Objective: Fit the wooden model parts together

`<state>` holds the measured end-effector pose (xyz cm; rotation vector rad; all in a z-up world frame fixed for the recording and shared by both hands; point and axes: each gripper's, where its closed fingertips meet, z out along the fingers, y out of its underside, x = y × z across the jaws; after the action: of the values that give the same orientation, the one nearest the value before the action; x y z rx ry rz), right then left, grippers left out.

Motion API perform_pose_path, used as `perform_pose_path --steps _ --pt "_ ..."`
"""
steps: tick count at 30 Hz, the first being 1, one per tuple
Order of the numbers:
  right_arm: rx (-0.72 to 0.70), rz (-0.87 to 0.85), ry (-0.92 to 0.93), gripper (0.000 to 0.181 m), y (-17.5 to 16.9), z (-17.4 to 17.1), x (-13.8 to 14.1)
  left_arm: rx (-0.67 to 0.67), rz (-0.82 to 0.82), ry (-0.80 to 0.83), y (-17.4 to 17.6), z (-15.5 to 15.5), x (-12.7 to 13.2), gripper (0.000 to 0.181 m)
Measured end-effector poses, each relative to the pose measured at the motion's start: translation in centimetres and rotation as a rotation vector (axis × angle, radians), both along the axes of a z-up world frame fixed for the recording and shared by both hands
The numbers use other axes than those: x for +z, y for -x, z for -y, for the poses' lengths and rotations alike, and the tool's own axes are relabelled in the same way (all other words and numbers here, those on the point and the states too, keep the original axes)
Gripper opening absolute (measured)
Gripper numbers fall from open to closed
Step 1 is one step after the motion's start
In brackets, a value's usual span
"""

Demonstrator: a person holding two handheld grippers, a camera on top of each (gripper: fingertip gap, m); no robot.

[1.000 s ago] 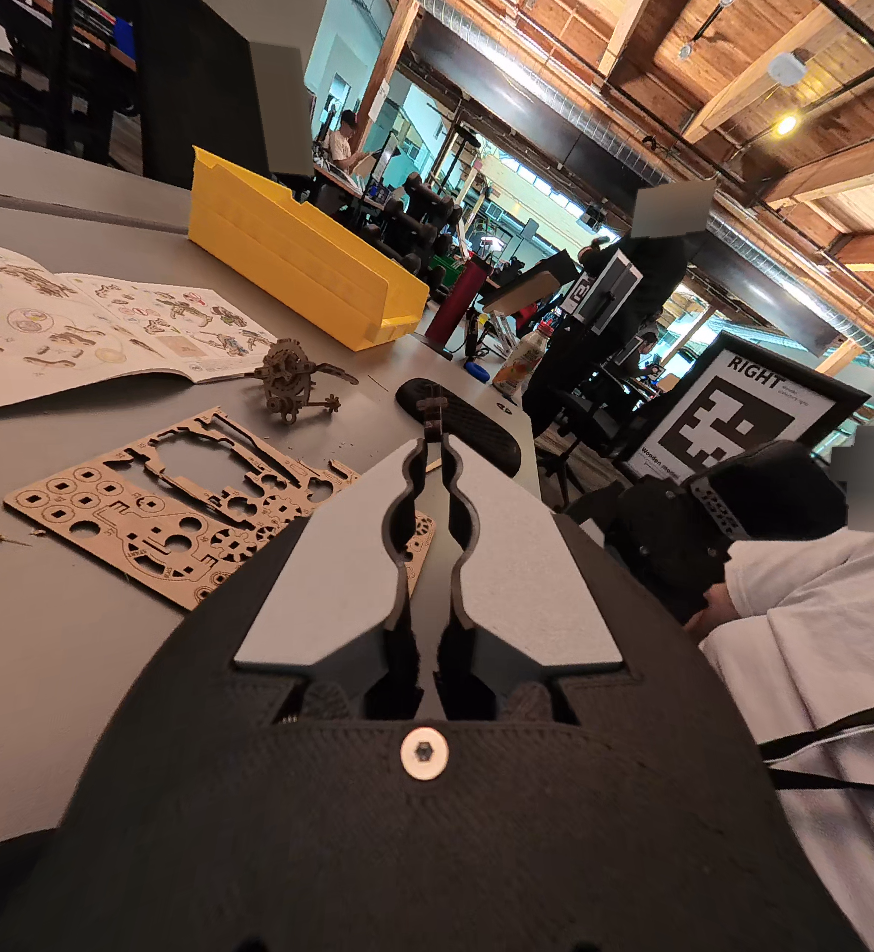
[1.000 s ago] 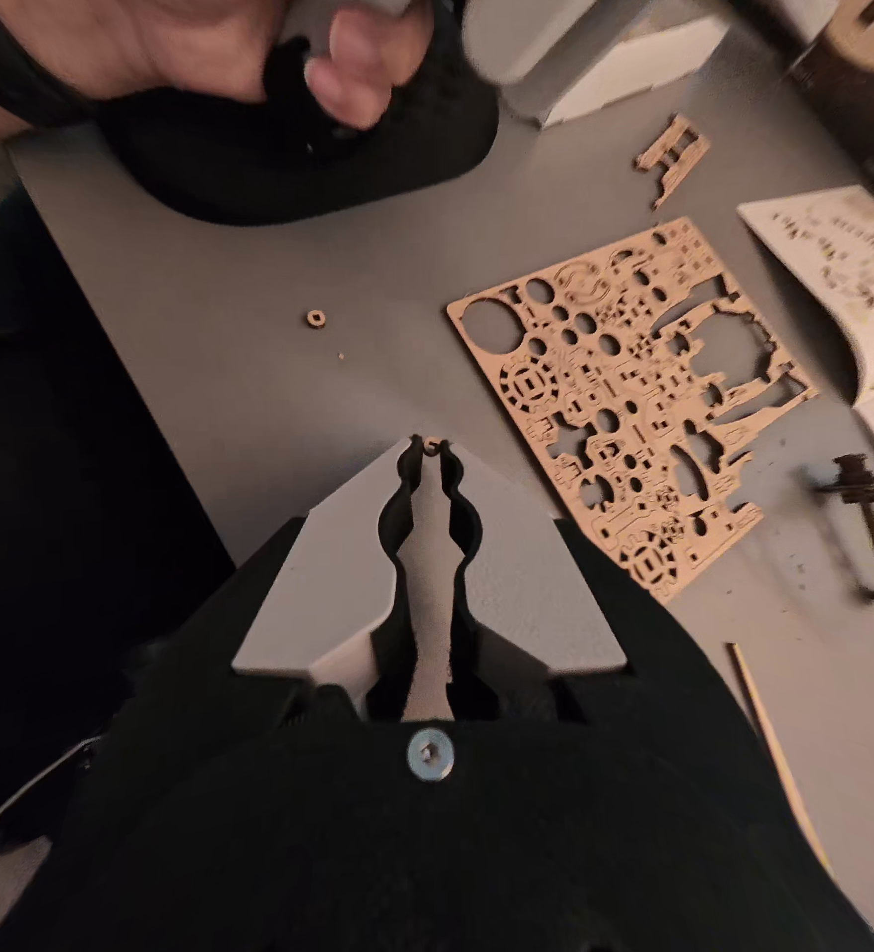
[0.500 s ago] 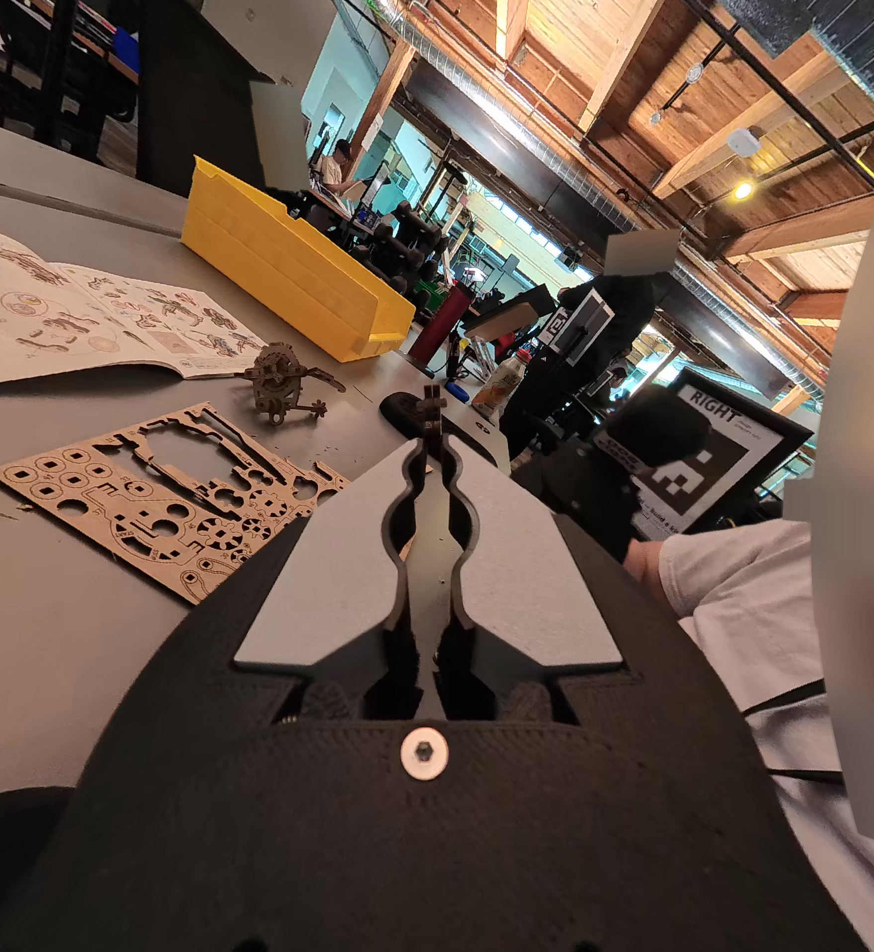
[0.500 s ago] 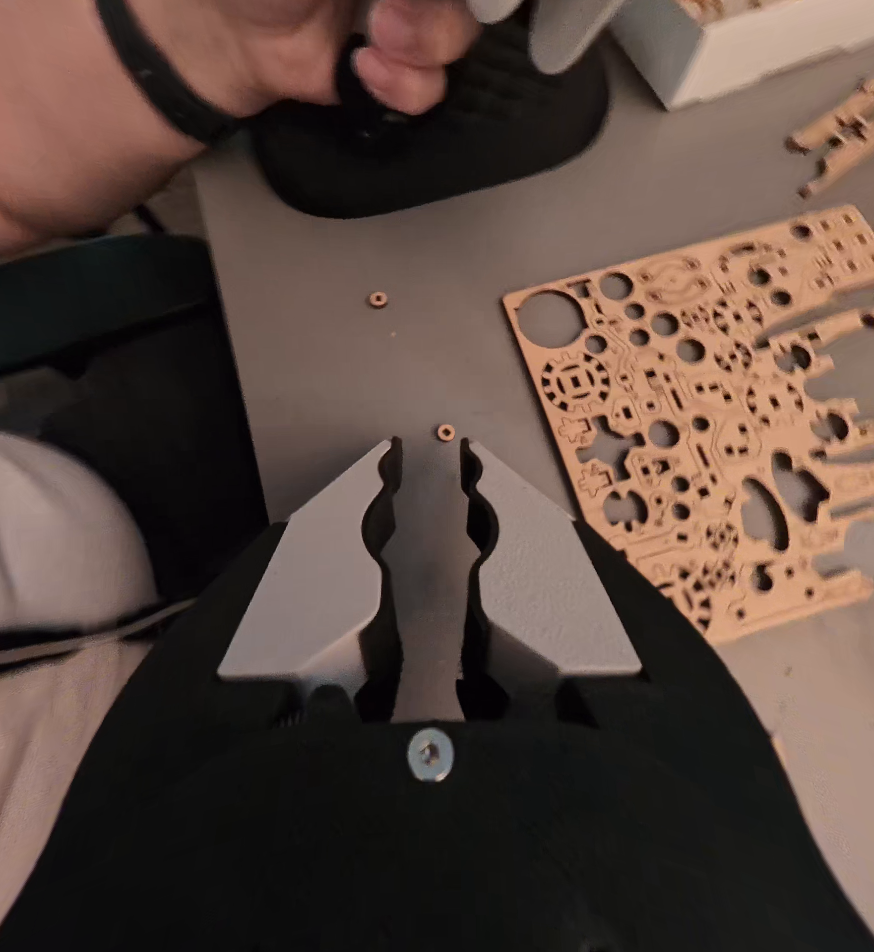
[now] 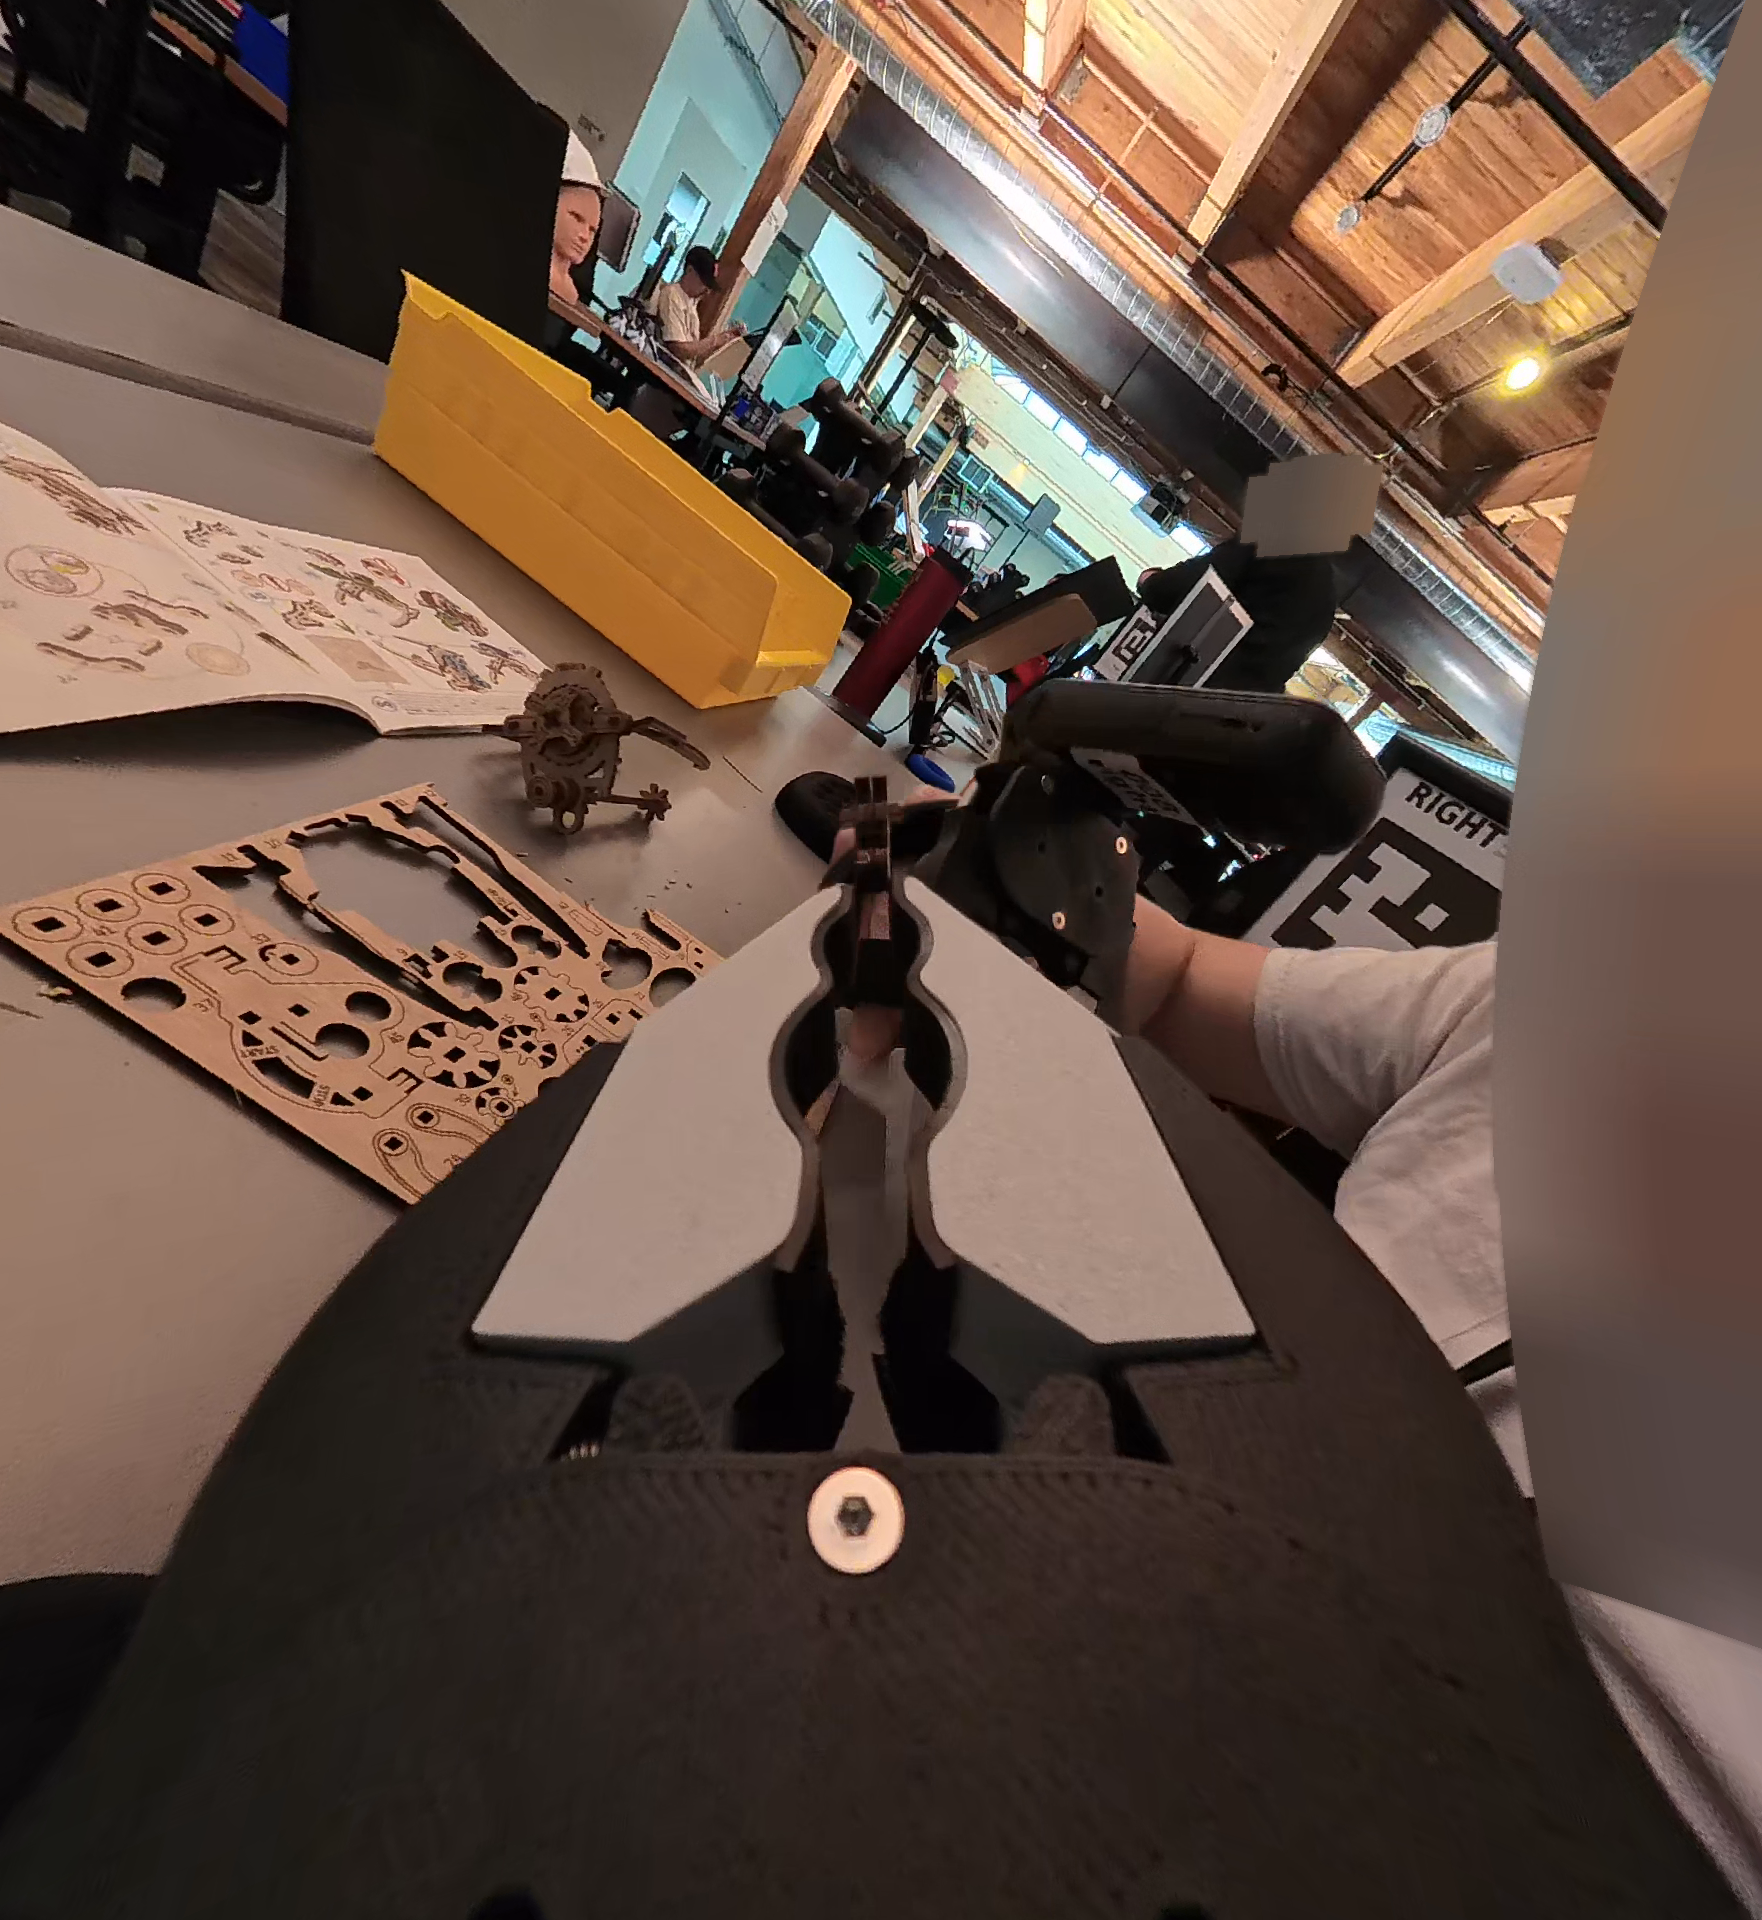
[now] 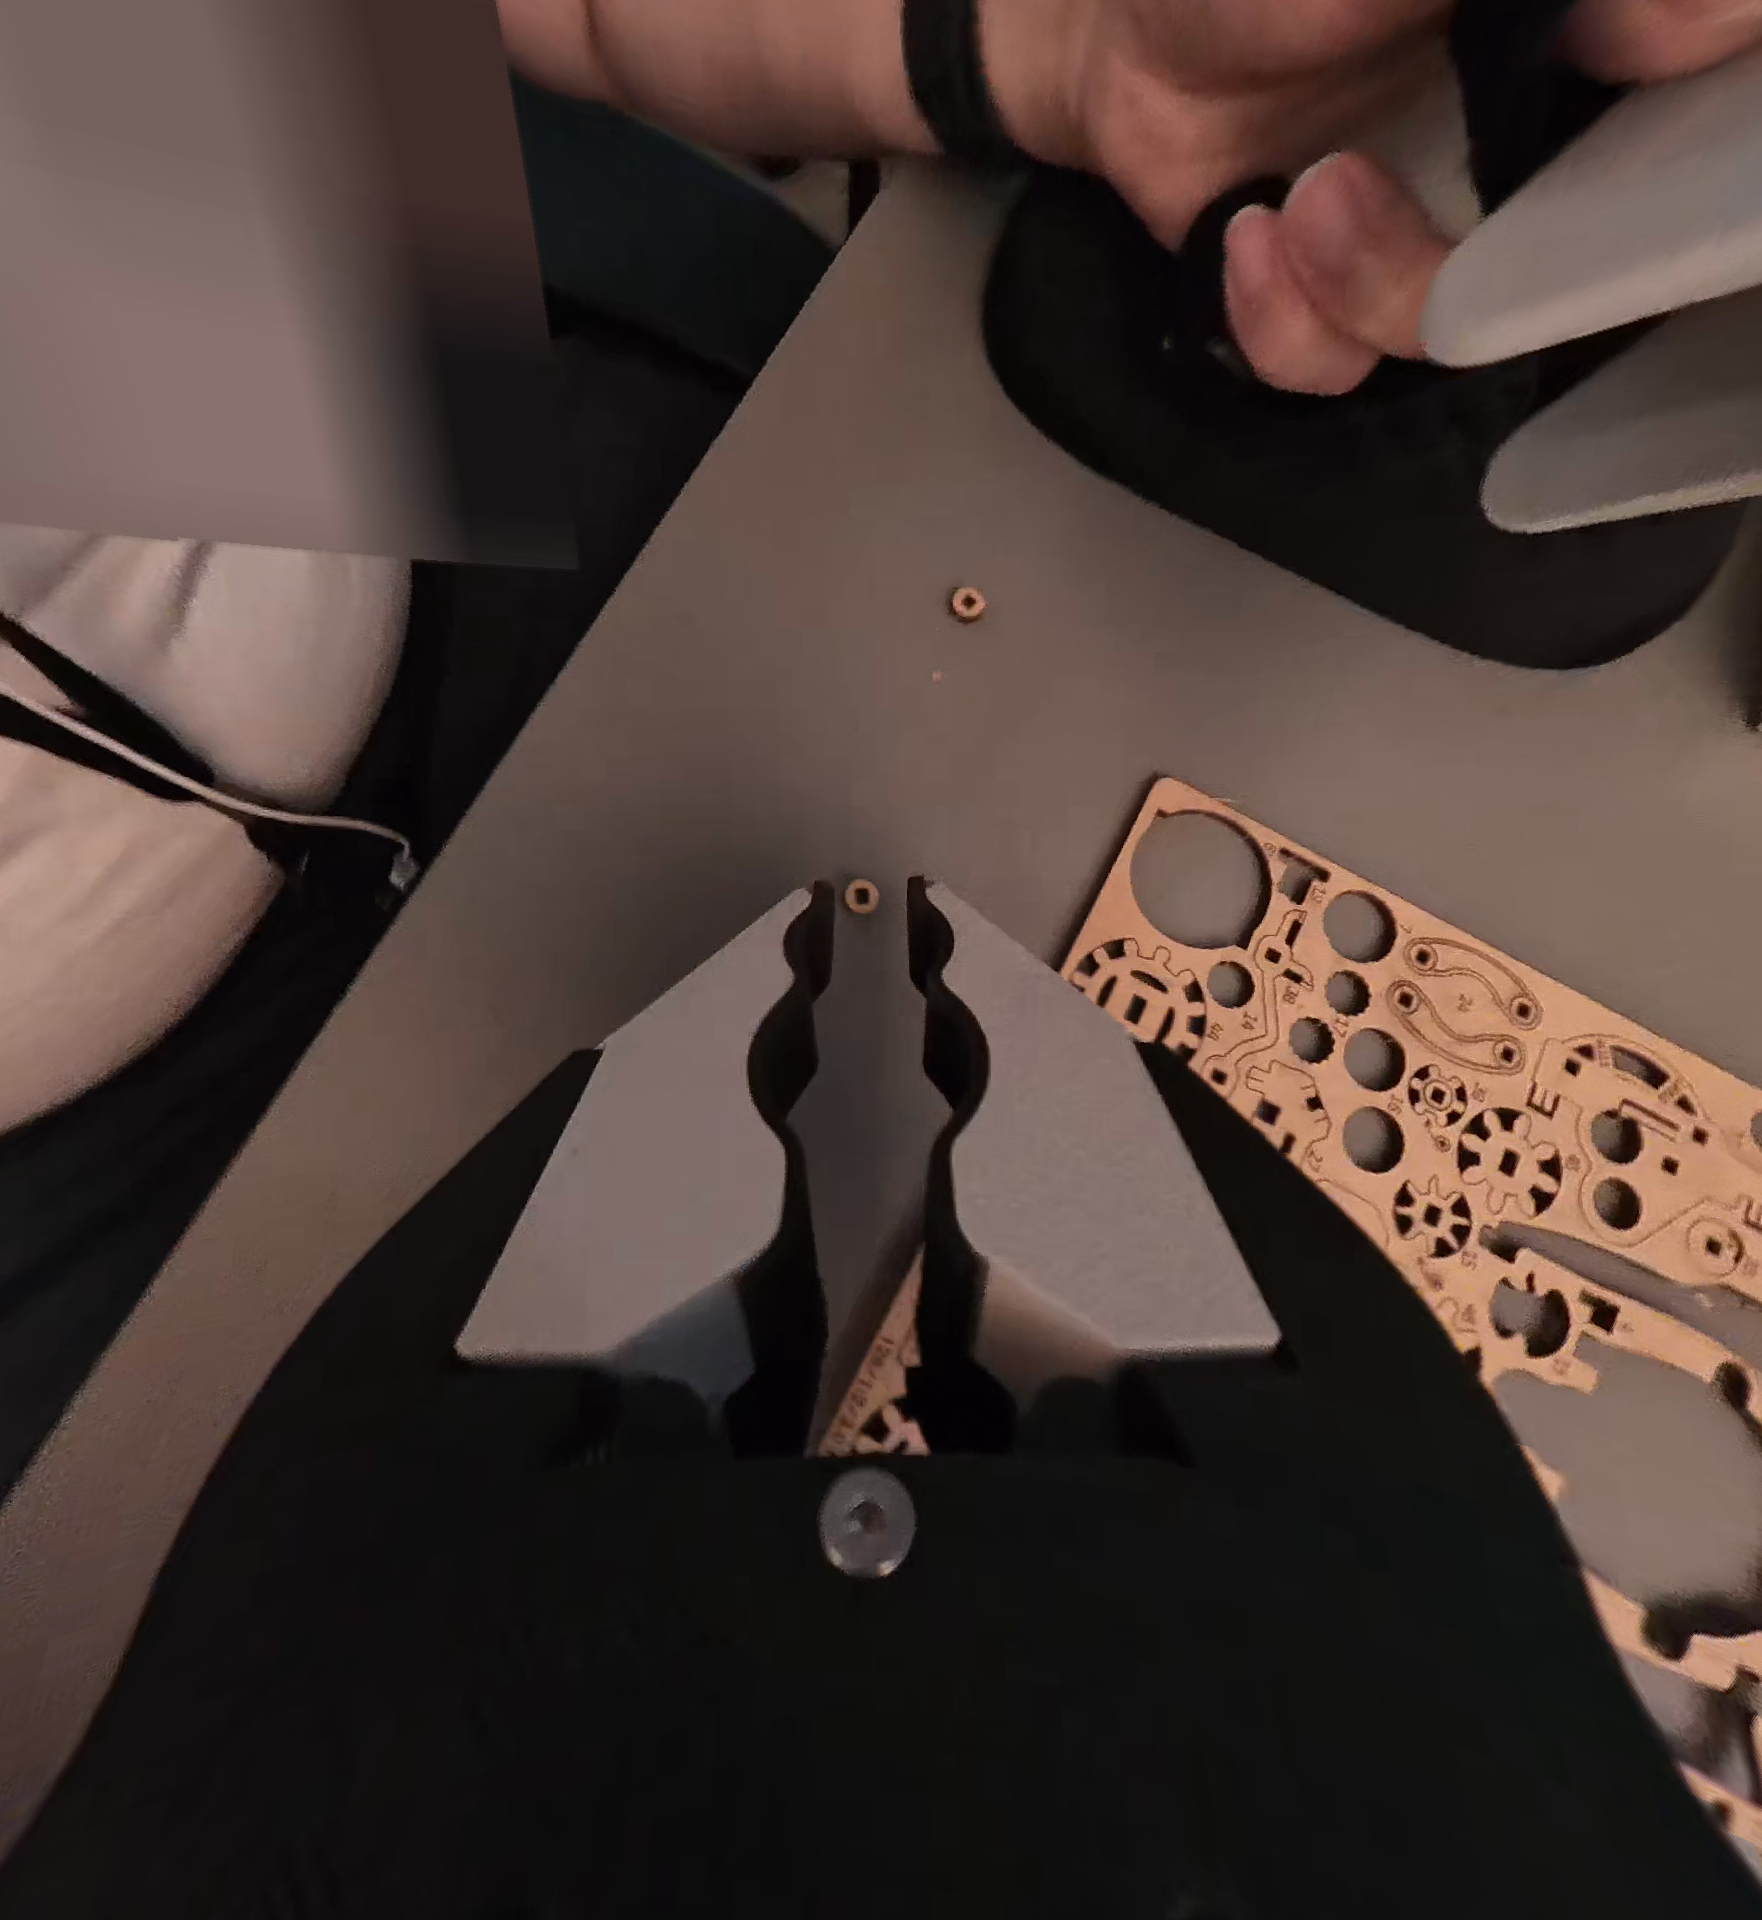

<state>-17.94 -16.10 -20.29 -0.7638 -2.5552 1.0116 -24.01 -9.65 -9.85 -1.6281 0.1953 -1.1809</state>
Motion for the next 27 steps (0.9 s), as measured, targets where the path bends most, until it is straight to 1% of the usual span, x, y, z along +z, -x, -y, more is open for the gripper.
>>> perform_pose_path --steps 2,4,9,11,13,15,17,20,21,24,25,27 --pt "0.04 0.032 -0.023 0.013 -0.1 0.0 -0.3 0.002 0.001 0.001 0.0 -0.1 0.0 0.004" --pt "0.049 0.027 0.007 0.013 0.0 0.4 -0.1 0.004 0.022 -0.015 0.2 0.0 0.5 0.004" --pt "-0.019 -0.103 0.072 0.013 -0.1 0.8 0.7 0.022 0.045 -0.05 1.5 0.4 3.2 0.004" --pt "-0.062 -0.143 0.095 0.013 -0.4 0.5 0.9 0.016 0.007 -0.05 2.1 0.4 4.3 0.004" --pt "-0.107 -0.192 0.116 0.012 -0.5 -0.2 1.4 0.022 -0.086 -0.053 2.9 -0.3 4.6 0.004" --pt "-0.157 -0.258 0.132 0.012 -0.2 -1.3 2.1 0.014 -0.201 -0.057 3.8 -1.2 4.0 0.004" --pt "-0.206 -0.3 0.147 0.012 0.3 -2.4 3.0 -0.025 -0.259 -0.052 4.3 -2.2 3.4 0.004" --pt "-0.26 -0.335 0.211 0.012 0.8 -3.4 4.3 -0.127 -0.171 -0.008 3.9 -2.8 2.8 0.004" --pt "-0.27 -0.342 0.236 0.011 0.8 -3.5 4.6 -0.145 -0.155 0.018 3.8 -3.0 2.1 0.004" --pt "-0.302 -0.357 0.278 0.01 0.8 -4.2 4.9 -0.159 -0.144 0.096 3.8 -3.2 -0.9 0.004" --pt "-0.31 -0.359 0.291 0.01 0.8 -4.3 5.0 -0.169 -0.129 0.122 3.8 -3.1 -1.6 0.004" --pt "-0.337 -0.345 0.316 0.01 1.0 -4.6 5.0 -0.175 -0.106 0.139 4.0 -2.9 -2.1 0.004"
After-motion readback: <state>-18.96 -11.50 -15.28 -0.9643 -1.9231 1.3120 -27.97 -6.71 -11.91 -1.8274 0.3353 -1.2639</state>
